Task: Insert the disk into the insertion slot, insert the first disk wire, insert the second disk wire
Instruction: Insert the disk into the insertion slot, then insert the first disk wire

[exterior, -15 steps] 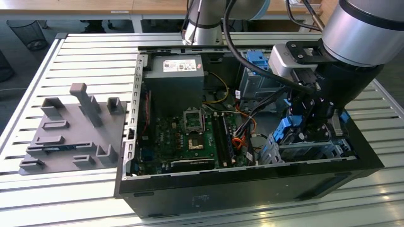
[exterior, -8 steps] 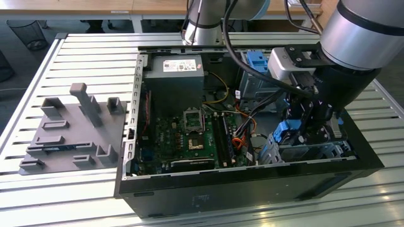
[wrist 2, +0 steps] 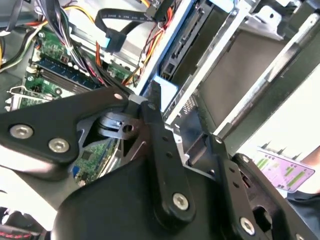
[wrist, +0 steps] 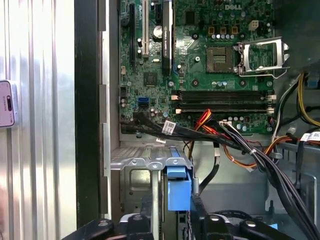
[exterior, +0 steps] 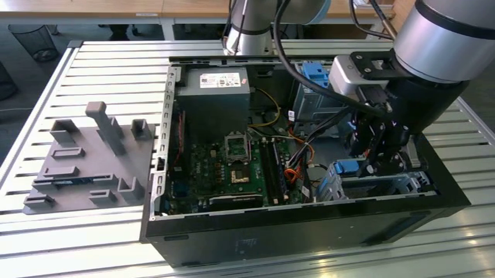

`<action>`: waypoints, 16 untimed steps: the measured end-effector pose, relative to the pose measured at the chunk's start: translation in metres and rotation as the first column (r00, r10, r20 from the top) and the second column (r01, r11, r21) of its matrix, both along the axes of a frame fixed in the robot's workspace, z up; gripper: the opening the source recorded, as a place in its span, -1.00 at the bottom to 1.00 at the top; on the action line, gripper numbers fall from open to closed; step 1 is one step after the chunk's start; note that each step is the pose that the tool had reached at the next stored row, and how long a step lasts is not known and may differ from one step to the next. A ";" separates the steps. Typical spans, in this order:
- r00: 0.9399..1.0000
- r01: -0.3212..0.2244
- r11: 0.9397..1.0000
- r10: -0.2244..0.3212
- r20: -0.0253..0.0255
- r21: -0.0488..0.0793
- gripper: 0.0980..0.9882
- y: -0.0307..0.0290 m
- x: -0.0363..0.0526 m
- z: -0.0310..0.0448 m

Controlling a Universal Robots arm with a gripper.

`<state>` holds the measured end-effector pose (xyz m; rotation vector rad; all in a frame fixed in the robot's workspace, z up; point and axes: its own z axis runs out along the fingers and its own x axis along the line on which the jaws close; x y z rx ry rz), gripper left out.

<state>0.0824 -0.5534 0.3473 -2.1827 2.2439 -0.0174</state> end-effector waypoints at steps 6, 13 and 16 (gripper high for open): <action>1.000 0.000 1.000 0.000 0.000 -0.002 -0.69 0.0000 0.0000 0.0037; 1.000 0.000 1.000 0.000 0.000 -0.003 -0.98 0.0000 0.0000 0.0057; 1.000 0.000 1.000 0.000 0.000 -0.004 -0.98 0.0000 0.0000 0.0069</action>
